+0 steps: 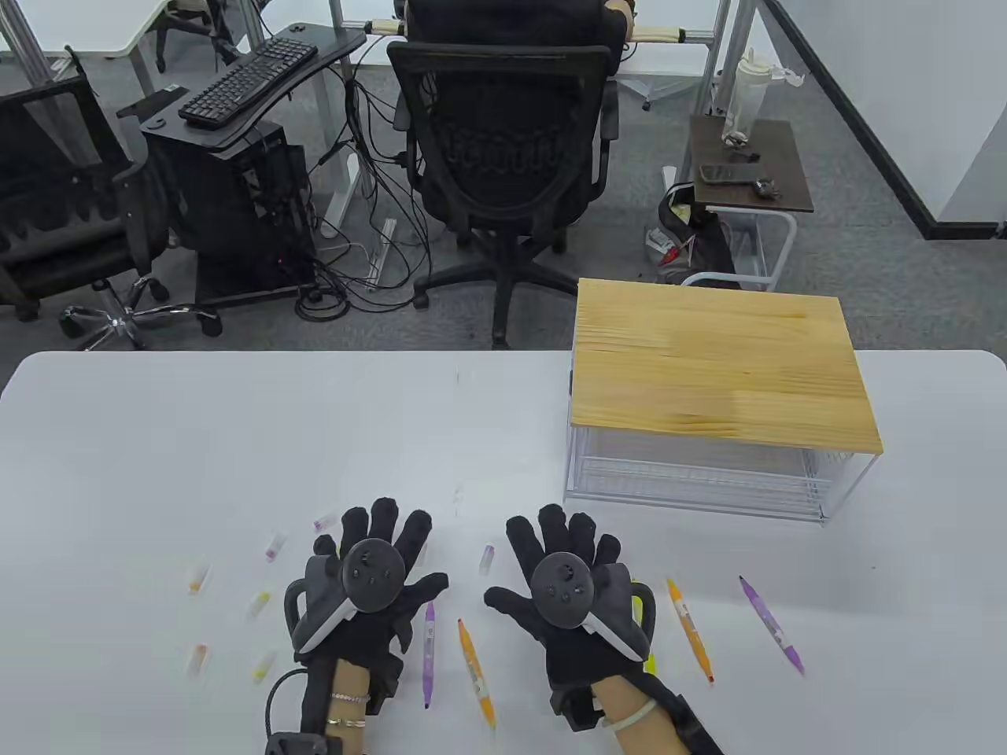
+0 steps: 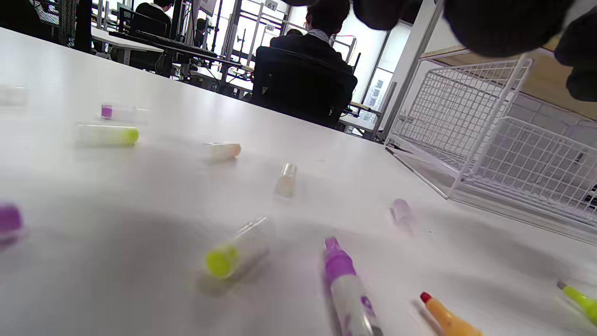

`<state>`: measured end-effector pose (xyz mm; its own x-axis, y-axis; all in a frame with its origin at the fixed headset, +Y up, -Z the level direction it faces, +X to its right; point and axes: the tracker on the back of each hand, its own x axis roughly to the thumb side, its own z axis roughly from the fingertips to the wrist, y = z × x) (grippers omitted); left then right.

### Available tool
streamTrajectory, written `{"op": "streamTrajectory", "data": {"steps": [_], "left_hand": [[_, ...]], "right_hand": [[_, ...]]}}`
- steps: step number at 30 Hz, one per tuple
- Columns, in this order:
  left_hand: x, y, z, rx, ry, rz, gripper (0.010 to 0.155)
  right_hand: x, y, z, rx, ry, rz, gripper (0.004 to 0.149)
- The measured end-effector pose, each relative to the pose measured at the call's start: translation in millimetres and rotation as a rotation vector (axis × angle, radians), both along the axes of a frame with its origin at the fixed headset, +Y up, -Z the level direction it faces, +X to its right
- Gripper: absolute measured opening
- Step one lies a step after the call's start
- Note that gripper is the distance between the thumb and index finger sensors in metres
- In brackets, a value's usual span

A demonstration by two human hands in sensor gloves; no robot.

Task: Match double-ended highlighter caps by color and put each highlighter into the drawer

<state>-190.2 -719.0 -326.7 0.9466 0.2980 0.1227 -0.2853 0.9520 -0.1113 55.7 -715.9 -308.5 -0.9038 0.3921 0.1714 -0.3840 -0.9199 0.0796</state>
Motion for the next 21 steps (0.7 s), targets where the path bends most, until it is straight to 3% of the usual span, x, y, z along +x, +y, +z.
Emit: {"op": "streamTrajectory", "data": {"steps": [21], "left_hand": [[-1.4,-0.6,0.7,0.007,0.002,0.001,0.077]], "right_hand": [[0.8,-2.5,-0.1,-0.012,-0.001,0.011,0.084]]}}
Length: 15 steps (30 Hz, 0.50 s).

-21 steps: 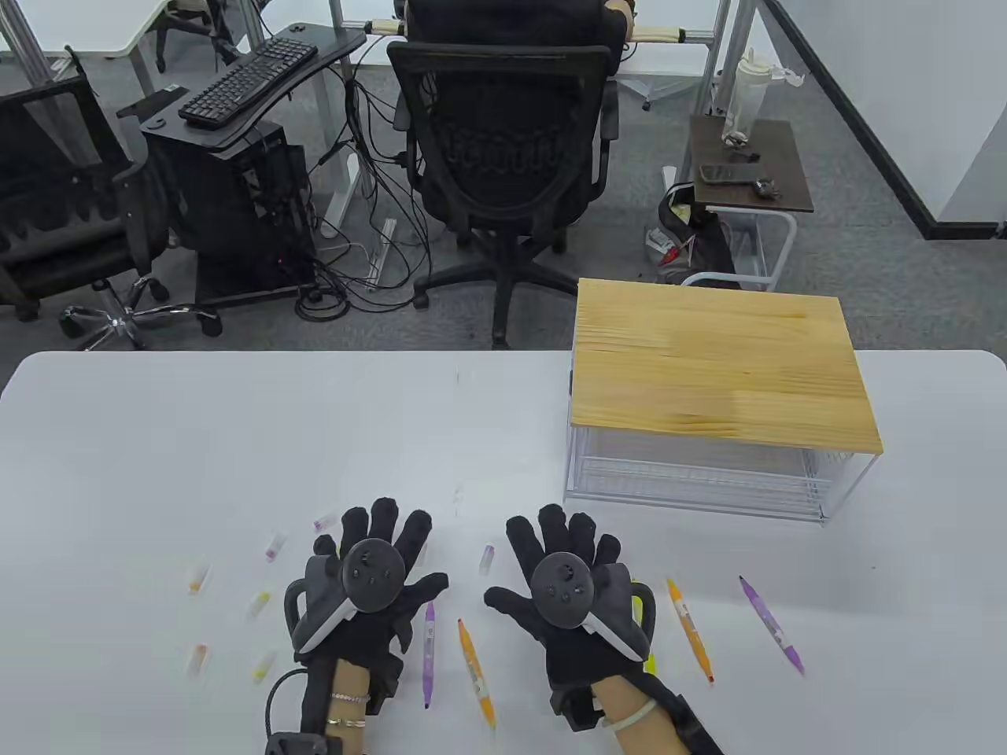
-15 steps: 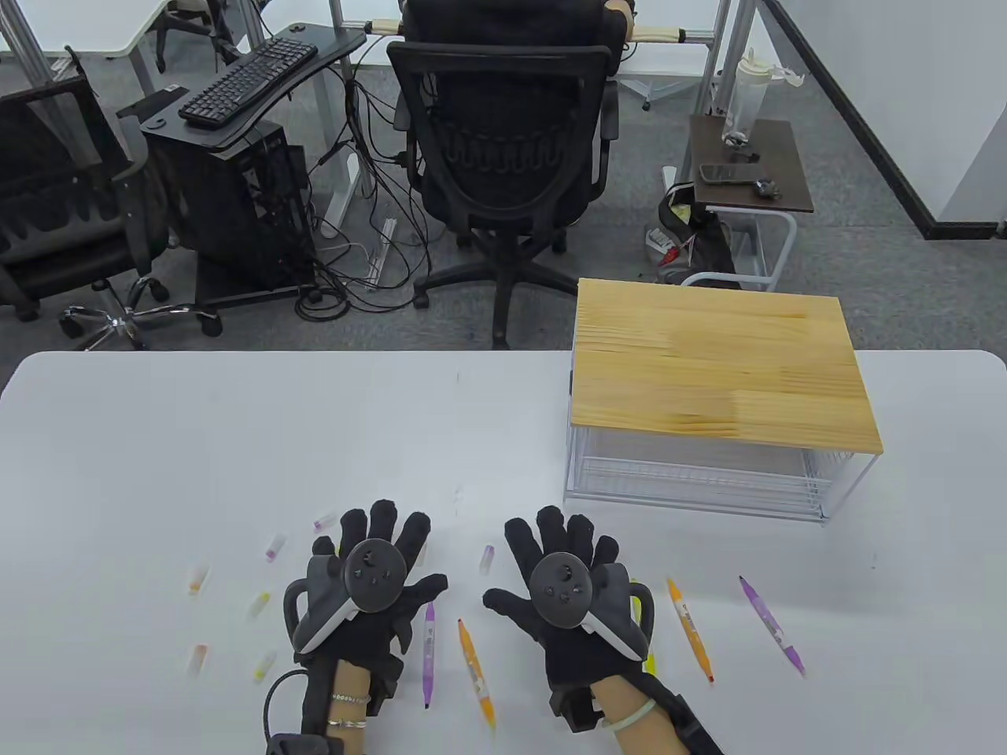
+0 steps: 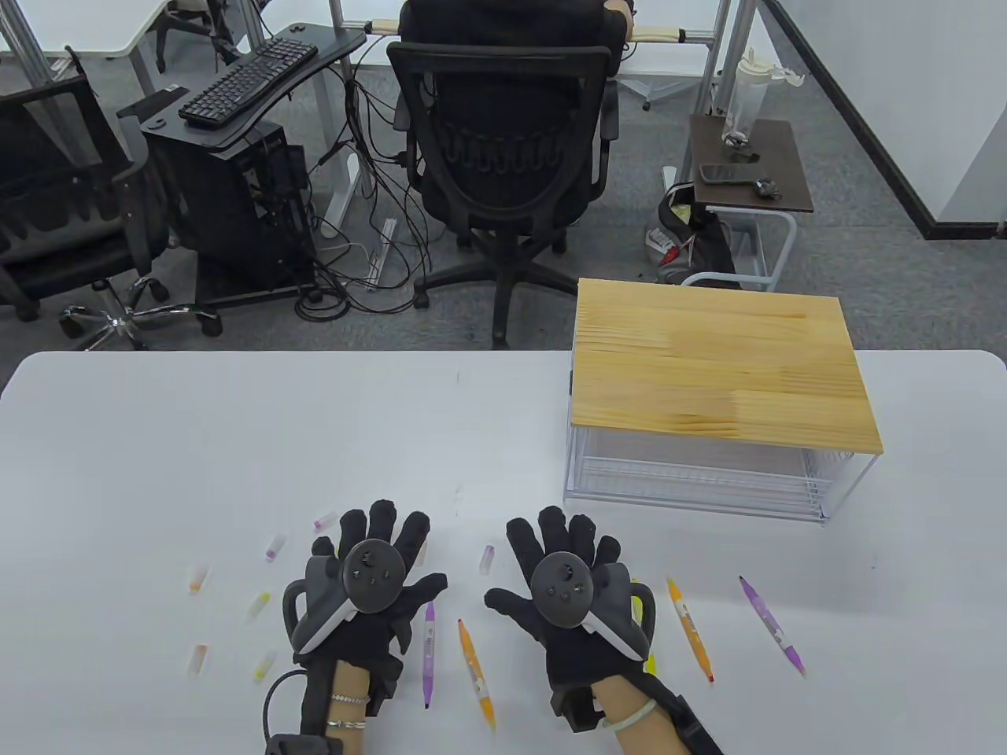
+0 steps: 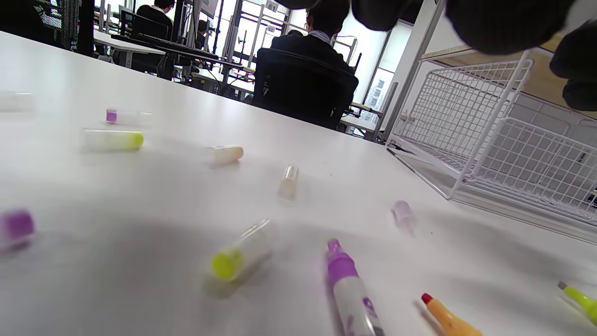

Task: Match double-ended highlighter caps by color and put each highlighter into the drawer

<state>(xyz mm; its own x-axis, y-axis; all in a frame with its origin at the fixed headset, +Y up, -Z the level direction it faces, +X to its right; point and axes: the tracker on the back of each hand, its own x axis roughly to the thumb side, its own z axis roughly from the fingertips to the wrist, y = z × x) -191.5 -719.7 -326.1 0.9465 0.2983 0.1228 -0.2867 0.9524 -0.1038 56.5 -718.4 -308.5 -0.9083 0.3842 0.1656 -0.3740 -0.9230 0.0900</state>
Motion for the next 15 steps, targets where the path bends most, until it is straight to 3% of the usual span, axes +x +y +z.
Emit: {"op": "streamTrajectory", "data": {"steps": [15], "left_hand": [[3,1,0,0.001,-0.029,0.013,0.078]], "right_hand": [[25,8,-6,0.004,-0.099,0.051,0.083]]}}
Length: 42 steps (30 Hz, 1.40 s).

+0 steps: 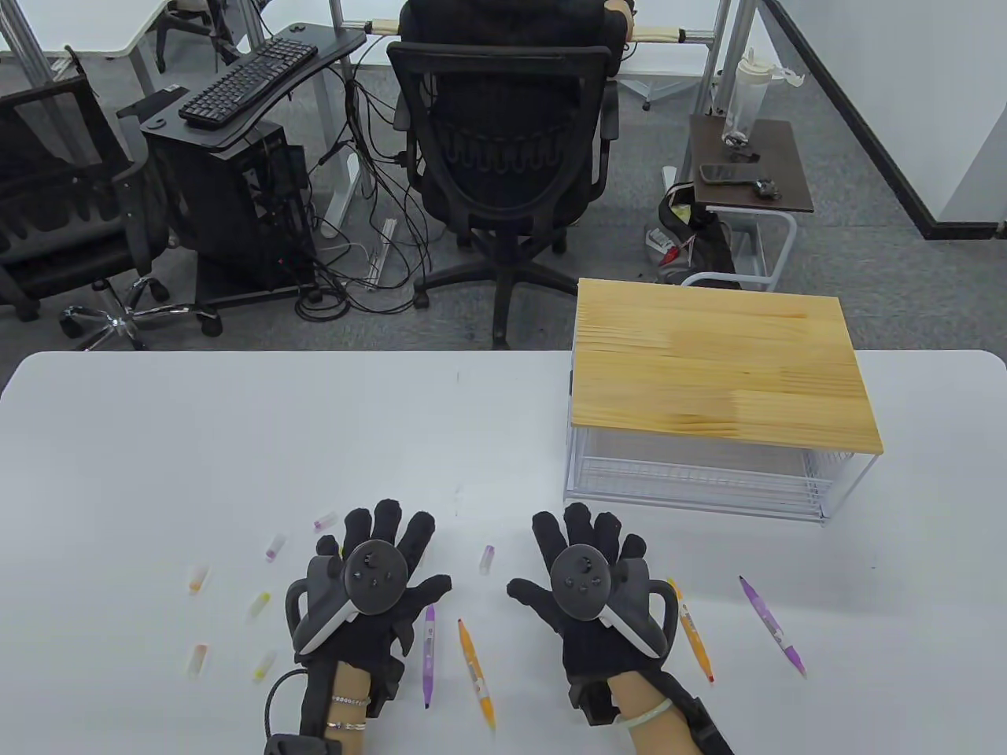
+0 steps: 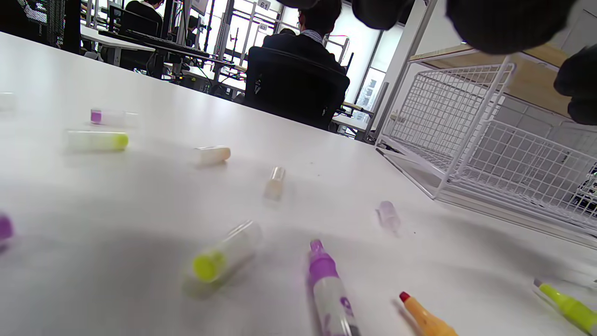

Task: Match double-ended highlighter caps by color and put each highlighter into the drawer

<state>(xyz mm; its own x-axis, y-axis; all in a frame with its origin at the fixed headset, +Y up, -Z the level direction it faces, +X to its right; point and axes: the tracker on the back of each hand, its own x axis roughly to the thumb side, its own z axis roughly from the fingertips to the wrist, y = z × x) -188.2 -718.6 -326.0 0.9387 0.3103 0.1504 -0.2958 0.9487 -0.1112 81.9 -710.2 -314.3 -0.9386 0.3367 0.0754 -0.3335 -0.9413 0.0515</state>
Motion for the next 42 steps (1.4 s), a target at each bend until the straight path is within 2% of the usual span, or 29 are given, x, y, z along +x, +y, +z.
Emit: {"op": "streamTrajectory", "data": {"steps": [6,11,16,21,25,32,37,42], "left_hand": [[2,-1,0,-0.006,-0.023,-0.016,0.078],[3,-1,0,-0.008,-0.040,0.018,0.078],[7,-3,0,-0.023,-0.071,0.038,0.078],[11,-3,0,-0.020,-0.079,0.028,0.078],[11,-3,0,-0.019,-0.075,0.027,0.078],[10,-6,-4,-0.041,-0.073,0.022,0.077],[8,-11,-7,-0.053,-0.055,-0.003,0.077],[7,-11,-8,-0.053,-0.045,-0.013,0.077]], "right_hand": [[26,3,-8,-0.084,-0.058,0.035,0.082],[62,6,-10,-0.091,-0.191,0.111,0.081],[107,4,-22,-0.169,-0.339,0.015,0.082],[138,-1,-40,-0.140,-0.444,0.102,0.082],[144,-3,-58,-0.131,-0.470,0.165,0.081],[151,-6,-103,-0.177,-0.531,0.241,0.079],[155,-11,-118,-0.292,-0.538,0.180,0.064],[155,-14,-120,-0.265,-0.535,0.162,0.056]]}}
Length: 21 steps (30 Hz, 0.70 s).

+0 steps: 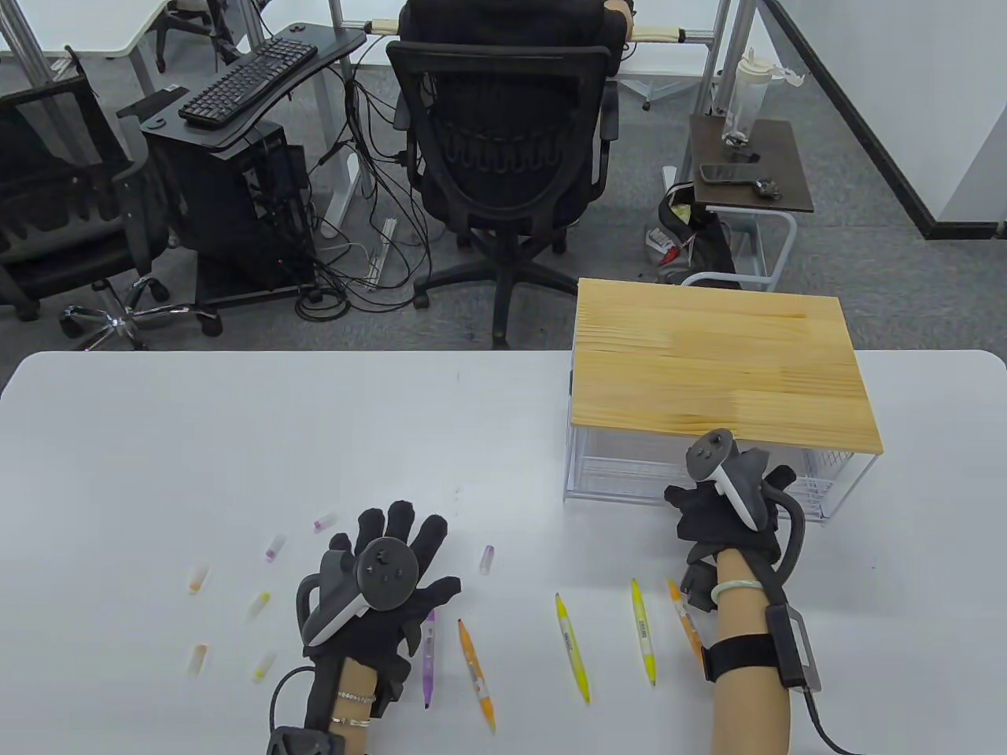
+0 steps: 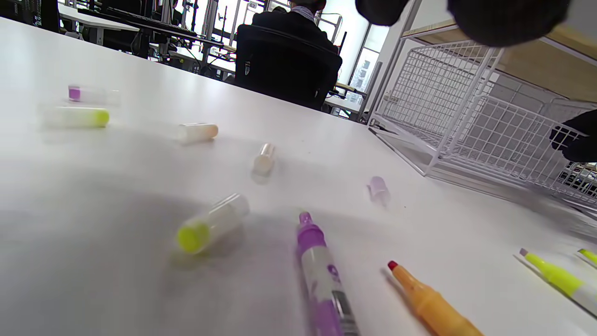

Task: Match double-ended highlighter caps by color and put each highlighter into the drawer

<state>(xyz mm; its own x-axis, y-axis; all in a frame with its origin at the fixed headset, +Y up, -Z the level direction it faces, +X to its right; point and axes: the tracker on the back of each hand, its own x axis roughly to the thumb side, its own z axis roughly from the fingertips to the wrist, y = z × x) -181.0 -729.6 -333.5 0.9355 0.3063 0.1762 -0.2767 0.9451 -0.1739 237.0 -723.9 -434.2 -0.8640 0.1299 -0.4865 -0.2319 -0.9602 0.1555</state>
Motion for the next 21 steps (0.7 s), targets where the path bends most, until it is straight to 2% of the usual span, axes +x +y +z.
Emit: {"op": "streamTrajectory", "data": {"steps": [4,9,15,21], "left_hand": [[0,1,0,0.003,0.000,0.004,0.077],[-1,3,1,0.012,-0.006,0.016,0.077],[3,2,1,-0.001,-0.022,0.011,0.076],[9,6,4,0.012,-0.040,0.004,0.076]], "right_hand": [[1,5,6,0.010,0.032,-0.006,0.055],[0,15,27,0.027,0.124,0.038,0.057],[-2,23,65,0.049,0.251,0.117,0.054],[0,36,103,0.053,0.295,0.179,0.062]]}}
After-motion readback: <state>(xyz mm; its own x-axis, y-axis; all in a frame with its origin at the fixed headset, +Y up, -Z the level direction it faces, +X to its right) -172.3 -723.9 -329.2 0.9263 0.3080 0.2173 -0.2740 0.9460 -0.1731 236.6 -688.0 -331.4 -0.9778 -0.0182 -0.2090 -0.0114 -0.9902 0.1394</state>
